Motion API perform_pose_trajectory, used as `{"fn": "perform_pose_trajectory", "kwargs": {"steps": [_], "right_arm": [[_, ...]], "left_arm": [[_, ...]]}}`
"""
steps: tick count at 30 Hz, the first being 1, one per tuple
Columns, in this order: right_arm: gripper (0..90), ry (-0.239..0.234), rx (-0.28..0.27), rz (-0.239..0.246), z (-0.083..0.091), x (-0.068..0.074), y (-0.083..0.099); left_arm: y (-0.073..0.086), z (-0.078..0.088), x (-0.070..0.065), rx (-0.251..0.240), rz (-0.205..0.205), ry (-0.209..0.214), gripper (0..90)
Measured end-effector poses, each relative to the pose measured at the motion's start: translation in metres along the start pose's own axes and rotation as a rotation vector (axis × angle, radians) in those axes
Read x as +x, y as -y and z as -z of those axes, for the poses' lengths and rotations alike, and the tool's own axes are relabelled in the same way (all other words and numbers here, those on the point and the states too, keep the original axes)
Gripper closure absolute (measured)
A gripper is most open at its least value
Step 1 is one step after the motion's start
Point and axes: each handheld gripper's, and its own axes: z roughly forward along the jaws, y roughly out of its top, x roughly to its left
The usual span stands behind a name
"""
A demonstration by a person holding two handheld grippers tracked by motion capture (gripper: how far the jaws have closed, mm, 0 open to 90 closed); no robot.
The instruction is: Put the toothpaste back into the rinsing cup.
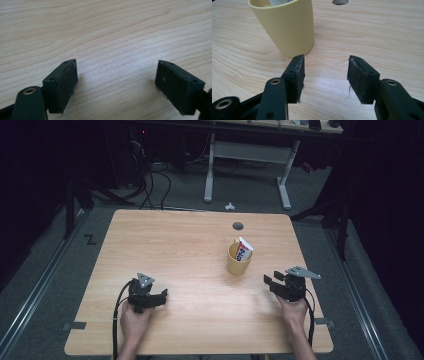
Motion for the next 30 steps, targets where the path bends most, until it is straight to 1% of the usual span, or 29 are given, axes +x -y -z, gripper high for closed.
{"fn": "perform_pose_trajectory", "kwargs": {"steps": [7,14,15,23,27,29,30], "right_arm": [[48.0,0.003,0.019,0.002,-0.005,-0.002,0.002],[47.7,0.007,0.036,-0.014,-0.011,-0.003,0.006],[47.7,0.008,0.038,-0.007,-0.012,-0.004,0.006],[47.5,0.017,0.061,-0.014,-0.019,-0.003,0.01],[47.2,0.027,0.074,-0.004,-0.023,-0.004,0.013],[46.9,0.039,0.084,0.008,-0.025,-0.004,0.014],[46.9,0.043,0.088,0.006,-0.026,-0.003,0.014]], "left_arm": [[0.0,0.0,0.0,0.0,0.0,0.0,18.5],[0.0,0.0,0.0,0.0,0.0,0.0,18.5],[0.0,0.0,0.0,0.0,0.0,0.0,18.5],[0.0,0.0,0.0,0.0,0.0,0.0,18.5],[0.0,0.0,0.0,0.0,0.0,0.0,18.5],[0.0,0.0,0.0,0.0,0.0,0.0,18.5],[0.0,0.0,0.0,0.001,-0.001,0.0,18.5]]}}
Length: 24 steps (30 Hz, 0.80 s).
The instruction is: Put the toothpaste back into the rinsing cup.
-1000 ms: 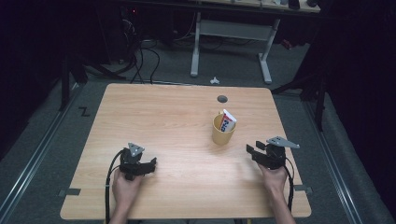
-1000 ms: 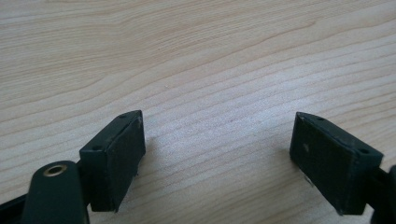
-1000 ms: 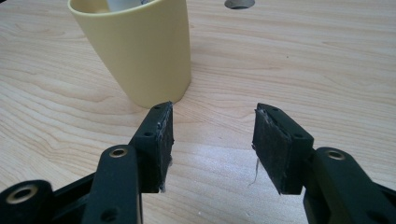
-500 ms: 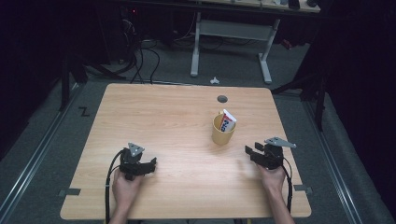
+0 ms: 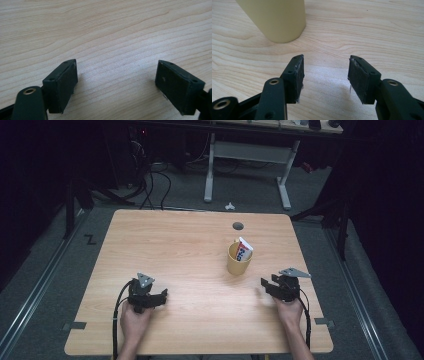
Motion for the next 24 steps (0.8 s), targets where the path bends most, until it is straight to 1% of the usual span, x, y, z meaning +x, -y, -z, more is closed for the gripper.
{"fn": "perform_pose_trajectory", "kwargs": {"steps": [5,10,15,19,21,24], "right_arm": [[46.9,0.006,0.009,0.005,-0.004,0.001,0.001],[46.8,0.021,0.032,0.018,-0.009,0.003,0.003],[46.6,0.031,0.043,0.032,-0.012,0.004,0.003],[46.1,0.041,0.059,0.033,-0.015,0.004,0.005],[45.9,0.047,0.06,0.046,-0.016,0.004,0.005],[46.0,0.052,0.063,0.049,-0.016,0.005,0.005]], "left_arm": [[0.0,0.0,0.0,0.0,0.0,0.0,18.5],[0.0,0.0,0.0,-0.001,0.001,0.0,18.5],[0.0,0.0,0.0,0.0,0.0,0.0,18.5],[0.0,0.0,0.0,0.0,0.0,0.0,18.5],[0.0,0.0,0.0,0.0,0.0,0.0,18.5],[0.0,0.0,0.0,-0.001,0.0,0.0,18.5]]}}
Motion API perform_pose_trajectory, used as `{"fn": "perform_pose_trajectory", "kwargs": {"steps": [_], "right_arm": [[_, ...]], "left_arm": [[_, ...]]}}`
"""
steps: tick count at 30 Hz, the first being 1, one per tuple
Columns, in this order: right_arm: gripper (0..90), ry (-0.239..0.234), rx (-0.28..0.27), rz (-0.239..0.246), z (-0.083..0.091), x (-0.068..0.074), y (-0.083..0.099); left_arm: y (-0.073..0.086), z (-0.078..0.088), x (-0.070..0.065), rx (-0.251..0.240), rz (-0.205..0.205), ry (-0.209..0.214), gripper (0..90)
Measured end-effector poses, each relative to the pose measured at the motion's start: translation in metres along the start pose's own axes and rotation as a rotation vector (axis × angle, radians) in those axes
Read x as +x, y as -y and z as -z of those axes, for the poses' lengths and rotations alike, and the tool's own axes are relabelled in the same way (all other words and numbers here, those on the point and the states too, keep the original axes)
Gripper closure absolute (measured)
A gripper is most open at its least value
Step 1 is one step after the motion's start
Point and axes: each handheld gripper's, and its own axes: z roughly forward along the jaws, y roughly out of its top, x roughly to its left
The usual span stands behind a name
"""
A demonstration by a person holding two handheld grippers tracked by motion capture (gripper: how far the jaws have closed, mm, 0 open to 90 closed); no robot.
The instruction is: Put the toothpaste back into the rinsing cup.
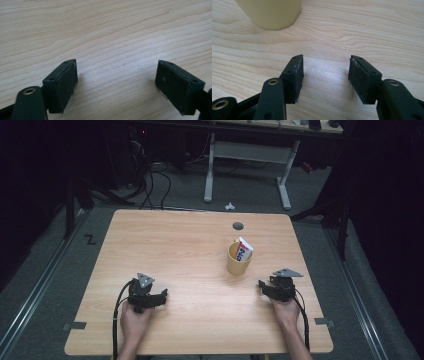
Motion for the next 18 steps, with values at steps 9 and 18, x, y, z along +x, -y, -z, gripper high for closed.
{"fn": "perform_pose_trajectory", "kwargs": {"steps": [9,18], "right_arm": [[42.1,0.014,0.003,0.024,-0.0011,0.0015,-0.0001],[41.9,0.013,0.004,0.024,-0.001,0.0017,0.0001]], "left_arm": [[0.0001,0.0001,-0.0001,0.0,0.0,-0.001,18.5],[0.0002,0.0002,0.0,0.0,0.001,0.0,18.6]]}}
